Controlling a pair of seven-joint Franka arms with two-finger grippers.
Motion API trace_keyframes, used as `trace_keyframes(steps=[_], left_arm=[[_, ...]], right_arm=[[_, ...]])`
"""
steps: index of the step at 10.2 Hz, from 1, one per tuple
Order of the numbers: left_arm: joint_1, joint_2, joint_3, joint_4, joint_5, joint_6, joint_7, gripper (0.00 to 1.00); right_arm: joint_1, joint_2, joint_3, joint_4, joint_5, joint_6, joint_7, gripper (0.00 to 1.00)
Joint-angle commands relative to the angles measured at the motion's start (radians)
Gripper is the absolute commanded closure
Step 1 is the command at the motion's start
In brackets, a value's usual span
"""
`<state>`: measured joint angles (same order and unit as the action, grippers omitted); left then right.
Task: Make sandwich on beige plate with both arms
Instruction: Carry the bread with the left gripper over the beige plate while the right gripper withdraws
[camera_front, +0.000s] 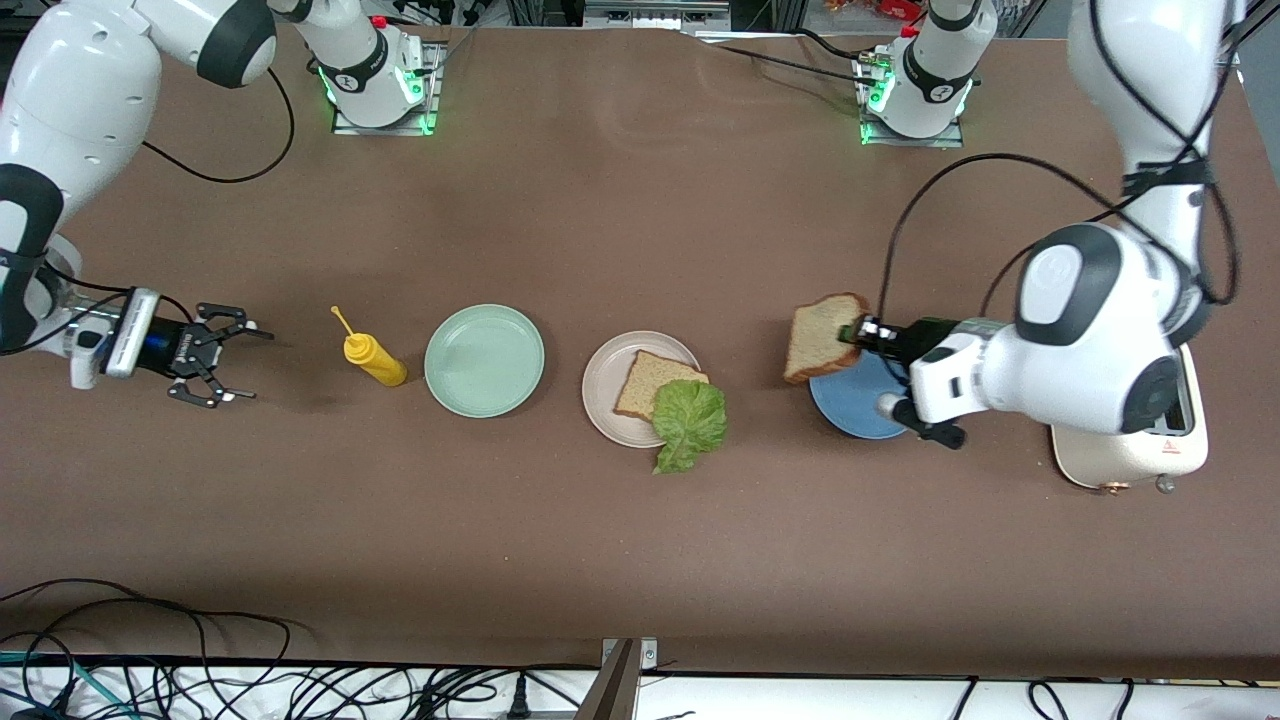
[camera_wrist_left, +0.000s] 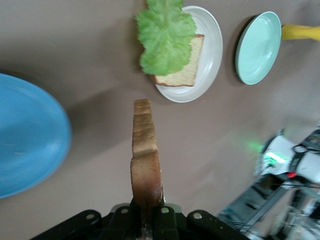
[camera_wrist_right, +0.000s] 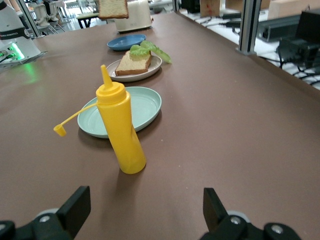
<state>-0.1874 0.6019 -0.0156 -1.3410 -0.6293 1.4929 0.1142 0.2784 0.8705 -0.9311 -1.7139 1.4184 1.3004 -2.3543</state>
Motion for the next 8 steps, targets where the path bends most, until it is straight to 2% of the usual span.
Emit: trace_keyframes(steps=[1,2,5,7,8], left_arm=[[-0.052,0.045,0.013,0.025,-0.151,-0.003,-0.166,1.00],[-0.053,0.065,0.013,0.026,-0.223,0.025,-0.261,1.00],[-0.107,0.119,0.011,0.025,-0.387,0.183,-0.275,1.00],[-0.153,0.153,0.013,0.025,-0.437,0.307,-0.251,1.00],[-0.171,0.167,0.011,0.025,-0.437,0.343,-0.223,1.00]], right_arm=[[0.005,-0.001,-0.037,0.136,-0.087,0.000,0.253,0.00],[0.007,-0.005,-0.040,0.201,-0.145,-0.003,0.354,0.00],[0.073,-0.034,-0.073,0.325,-0.246,-0.007,0.658,0.00],[0.148,-0.036,-0.141,0.385,-0.284,-0.016,0.792,0.00],[0.203,-0.036,-0.205,0.411,-0.320,-0.033,0.853,0.00]])
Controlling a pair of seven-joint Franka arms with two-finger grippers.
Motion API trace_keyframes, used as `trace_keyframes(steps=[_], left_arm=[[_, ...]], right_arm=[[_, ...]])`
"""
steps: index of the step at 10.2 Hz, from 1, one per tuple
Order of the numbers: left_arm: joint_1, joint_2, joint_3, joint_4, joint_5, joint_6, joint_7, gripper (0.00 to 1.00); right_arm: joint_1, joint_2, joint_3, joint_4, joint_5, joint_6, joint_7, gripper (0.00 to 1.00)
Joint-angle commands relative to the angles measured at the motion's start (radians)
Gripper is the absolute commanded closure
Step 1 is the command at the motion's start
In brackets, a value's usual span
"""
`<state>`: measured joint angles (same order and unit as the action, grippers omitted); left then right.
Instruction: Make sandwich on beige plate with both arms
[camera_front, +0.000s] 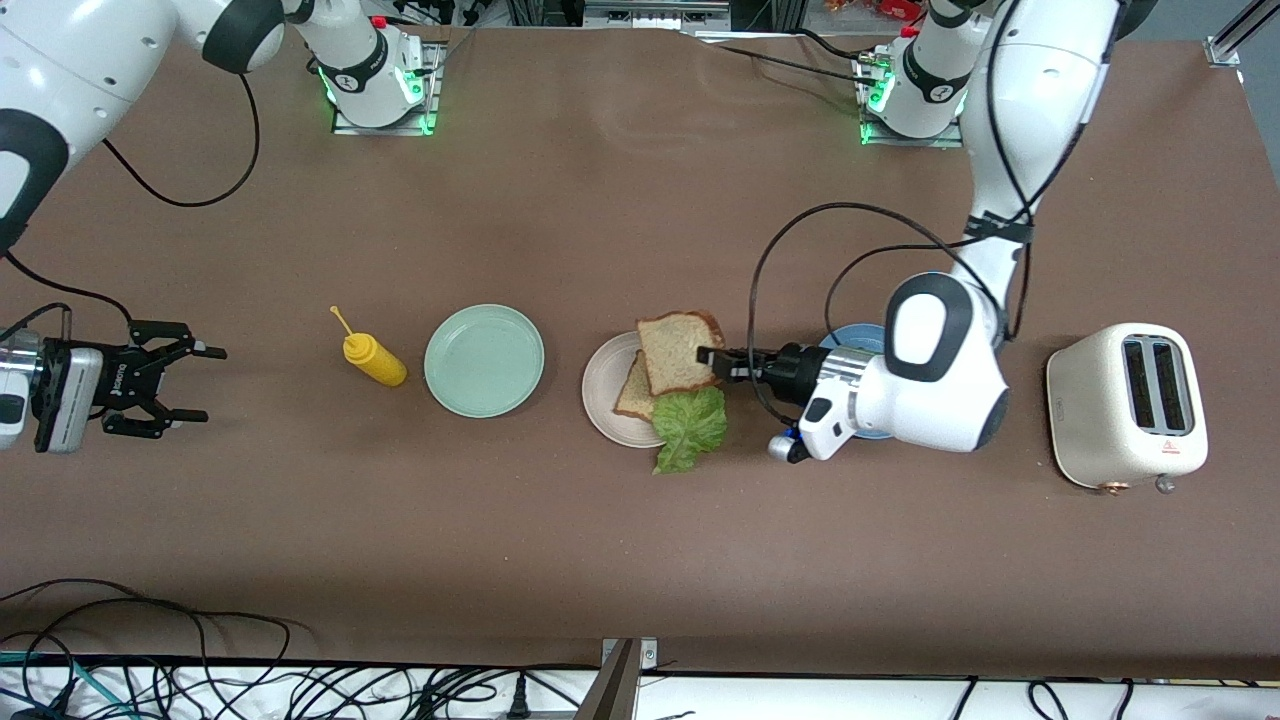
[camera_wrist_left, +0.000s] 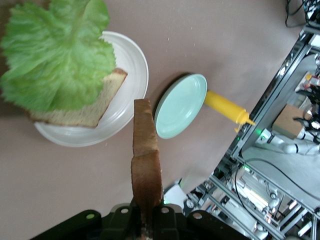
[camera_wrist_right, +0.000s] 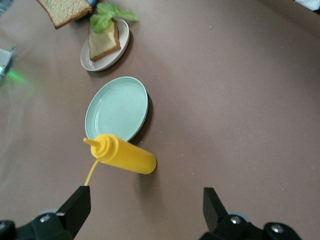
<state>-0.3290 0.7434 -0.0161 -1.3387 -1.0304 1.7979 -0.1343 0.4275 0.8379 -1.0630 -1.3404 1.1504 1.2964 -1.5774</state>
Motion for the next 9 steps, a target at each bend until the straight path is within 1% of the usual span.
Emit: trace_keyframes(steps=[1,2,3,4,5,6,7,8,9], left_arm=[[-0.044,0.037,0.013,0.024,-0.036,0.070,0.054,1.00],[-0.050,0.050,0.011,0.024,-0.036,0.093,0.088,1.00],[-0.061,0.056,0.013,0.023,-0.036,0.106,0.120,1.00],[-0.062,0.068,0.013,0.024,-0.036,0.116,0.149,1.00],[-0.071,0.076,0.013,0.023,-0.036,0.132,0.175,1.00],[-0.073,0.083,0.013,0.023,-0.034,0.144,0.179,1.00],[-0.073,0.088,0.013,0.023,-0.034,0.146,0.180,1.00],[-0.074,0.093,0.013,0.023,-0.034,0.147,0.180,1.00],[-0.079,0.096,0.013,0.023,-0.034,0.147,0.180,1.00]], right_arm=[[0.116,-0.003,-0.142,0.046,-0.058,-0.045,0.149,0.00],[0.158,-0.006,-0.172,0.047,-0.098,-0.046,0.233,0.00],[0.177,-0.046,-0.163,0.062,-0.173,-0.037,0.316,0.00],[0.188,-0.071,-0.143,0.067,-0.228,-0.032,0.394,0.00],[0.188,-0.098,-0.102,0.075,-0.277,-0.019,0.434,0.00],[0.186,-0.130,-0.057,0.076,-0.350,0.006,0.462,0.00],[0.175,-0.191,0.031,0.075,-0.439,0.041,0.538,0.00],[0.136,-0.259,0.149,0.075,-0.566,0.076,0.625,0.00],[0.066,-0.340,0.311,0.066,-0.716,0.125,0.702,0.00]])
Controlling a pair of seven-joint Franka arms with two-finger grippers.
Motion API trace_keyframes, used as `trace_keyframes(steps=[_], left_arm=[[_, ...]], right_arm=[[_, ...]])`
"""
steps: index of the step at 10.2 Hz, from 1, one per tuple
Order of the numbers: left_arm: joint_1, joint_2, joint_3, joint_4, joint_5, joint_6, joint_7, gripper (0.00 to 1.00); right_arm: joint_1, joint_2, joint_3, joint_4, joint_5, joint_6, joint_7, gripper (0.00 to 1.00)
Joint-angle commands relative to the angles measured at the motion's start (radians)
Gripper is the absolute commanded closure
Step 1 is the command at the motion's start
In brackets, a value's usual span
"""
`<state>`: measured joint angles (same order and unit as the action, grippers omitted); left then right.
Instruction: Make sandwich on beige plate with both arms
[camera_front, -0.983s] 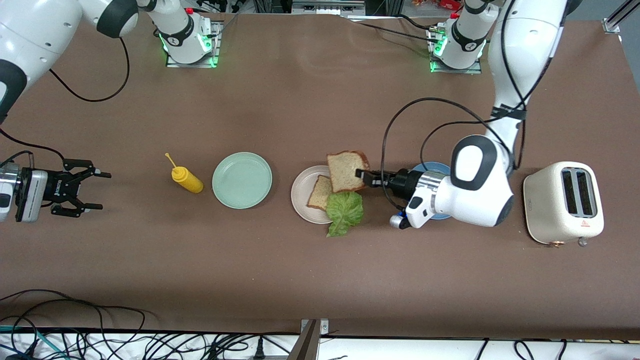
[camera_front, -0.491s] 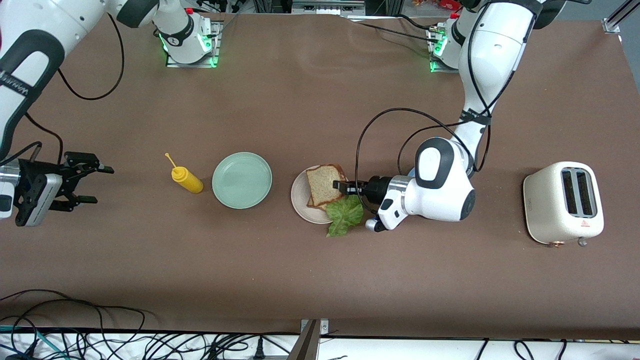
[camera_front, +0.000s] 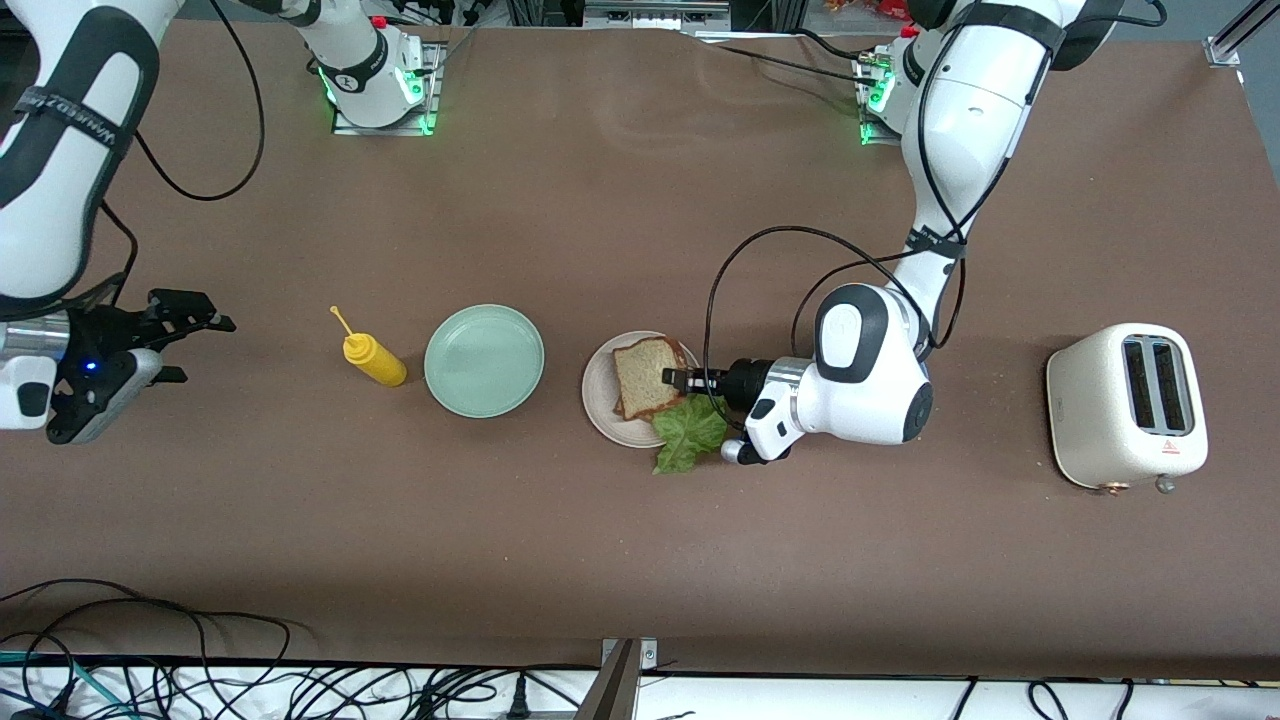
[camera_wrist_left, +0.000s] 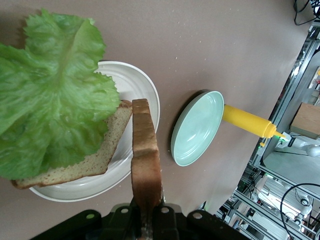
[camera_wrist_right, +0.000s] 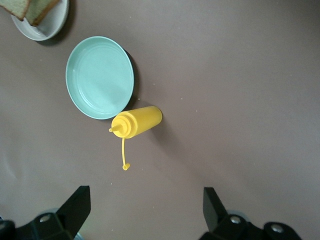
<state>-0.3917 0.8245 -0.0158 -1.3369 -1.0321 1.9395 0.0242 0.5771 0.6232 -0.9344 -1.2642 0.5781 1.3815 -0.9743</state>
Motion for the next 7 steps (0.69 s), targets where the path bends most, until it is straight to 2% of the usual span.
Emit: trace_keyframes(steps=[1,2,3,4,5,6,7], left_arm=[[-0.018,0.018,0.013,0.021,-0.032,0.012,0.022,1.00],[-0.019,0.019,0.013,0.021,-0.034,0.036,0.022,1.00],[-0.032,0.024,0.013,0.021,-0.032,0.057,0.022,1.00],[-0.032,0.027,0.013,0.019,-0.031,0.073,0.023,0.74],[-0.032,0.030,0.013,0.019,-0.029,0.085,0.043,0.28],[-0.032,0.031,0.013,0.016,-0.029,0.091,0.084,0.10],[-0.032,0.031,0.013,0.013,-0.026,0.091,0.091,0.07]], right_arm=[[-0.164,-0.178,0.322,-0.018,-0.253,0.069,0.159,0.00],[-0.219,-0.213,0.420,-0.024,-0.347,0.071,0.243,0.00],[-0.258,-0.253,0.487,-0.053,-0.409,0.073,0.346,0.00],[-0.308,-0.307,0.547,-0.119,-0.437,0.097,0.433,0.00],[-0.380,-0.385,0.631,-0.223,-0.466,0.191,0.521,0.00],[-0.435,-0.477,0.707,-0.345,-0.512,0.244,0.630,0.00],[-0.457,-0.546,0.753,-0.410,-0.538,0.255,0.790,0.00]])
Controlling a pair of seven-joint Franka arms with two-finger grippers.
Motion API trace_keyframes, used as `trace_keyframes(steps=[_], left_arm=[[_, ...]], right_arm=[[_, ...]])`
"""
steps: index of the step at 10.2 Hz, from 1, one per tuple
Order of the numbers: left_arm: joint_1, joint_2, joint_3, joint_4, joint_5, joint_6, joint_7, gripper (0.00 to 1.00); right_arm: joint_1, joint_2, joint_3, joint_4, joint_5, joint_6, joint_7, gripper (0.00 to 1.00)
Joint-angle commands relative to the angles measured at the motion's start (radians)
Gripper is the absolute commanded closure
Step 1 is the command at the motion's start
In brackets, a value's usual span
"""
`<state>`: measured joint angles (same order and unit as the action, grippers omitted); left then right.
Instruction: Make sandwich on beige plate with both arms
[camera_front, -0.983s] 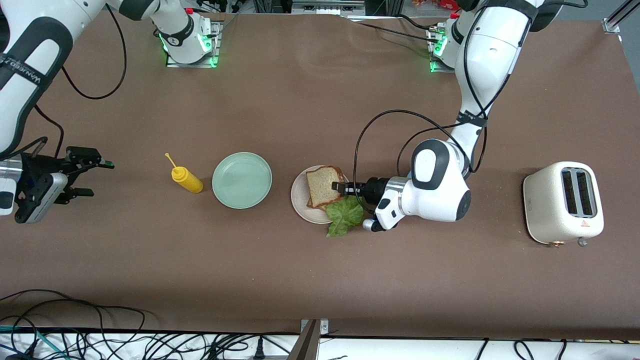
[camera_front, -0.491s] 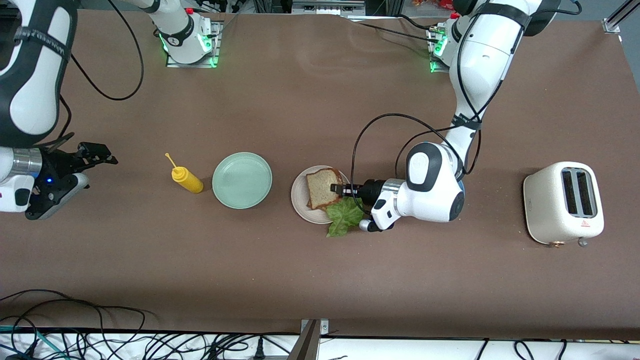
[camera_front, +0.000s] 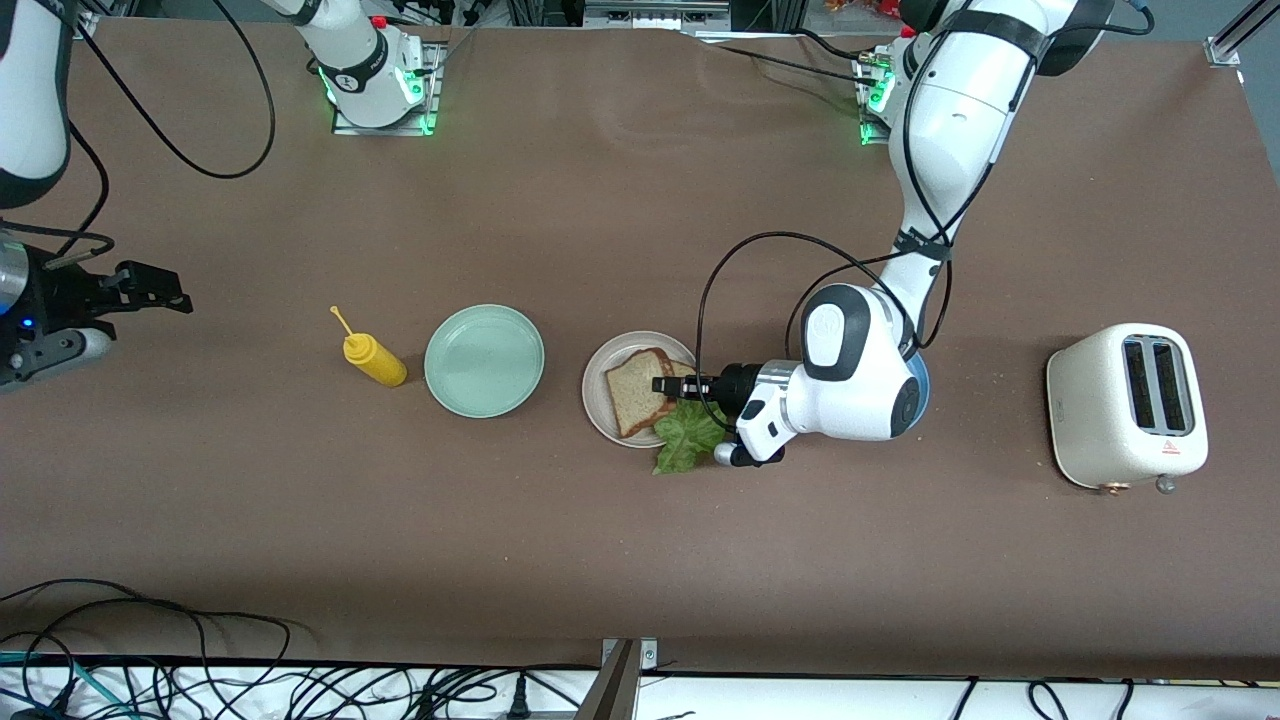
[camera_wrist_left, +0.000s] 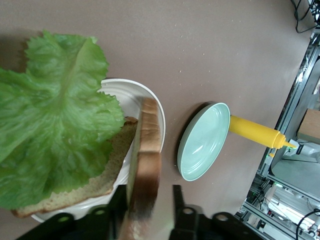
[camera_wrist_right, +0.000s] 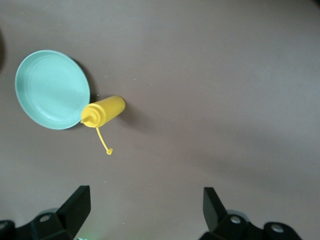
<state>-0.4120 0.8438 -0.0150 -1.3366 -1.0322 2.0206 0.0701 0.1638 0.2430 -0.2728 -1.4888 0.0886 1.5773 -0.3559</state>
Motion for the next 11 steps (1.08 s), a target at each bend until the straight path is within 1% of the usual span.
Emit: trace_keyframes(steps=[1,3,4,6,7,8,9,11], left_arm=[[-0.010,0.011,0.013,0.014,-0.023,0.010,0.045,0.06],[-0.004,0.009,0.017,0.014,-0.020,0.010,0.045,0.06],[0.001,0.006,0.018,0.014,-0.019,0.009,0.045,0.06],[0.002,0.000,0.026,0.014,-0.017,0.004,0.042,0.06],[0.009,-0.003,0.035,0.016,-0.003,0.001,0.039,0.02],[0.009,-0.017,0.041,0.017,0.044,0.000,0.033,0.00],[0.010,-0.028,0.047,0.017,0.085,0.000,0.031,0.00],[0.013,-0.052,0.093,0.017,0.127,-0.003,0.008,0.00]], right_arm=[[-0.075,-0.206,0.137,-0.214,-0.052,0.053,0.283,0.00],[-0.153,-0.252,0.210,-0.240,-0.050,0.056,0.296,0.00],[-0.193,-0.267,0.224,-0.261,-0.050,0.062,0.296,0.00],[-0.201,-0.306,0.225,-0.289,-0.052,0.072,0.298,0.00],[-0.199,-0.304,0.237,-0.286,-0.056,0.072,0.308,0.00],[-0.196,-0.294,0.239,-0.266,-0.096,0.073,0.308,0.00],[-0.187,-0.292,0.242,-0.260,-0.137,0.075,0.311,0.00],[-0.184,-0.301,0.248,-0.260,-0.144,0.087,0.311,0.00]])
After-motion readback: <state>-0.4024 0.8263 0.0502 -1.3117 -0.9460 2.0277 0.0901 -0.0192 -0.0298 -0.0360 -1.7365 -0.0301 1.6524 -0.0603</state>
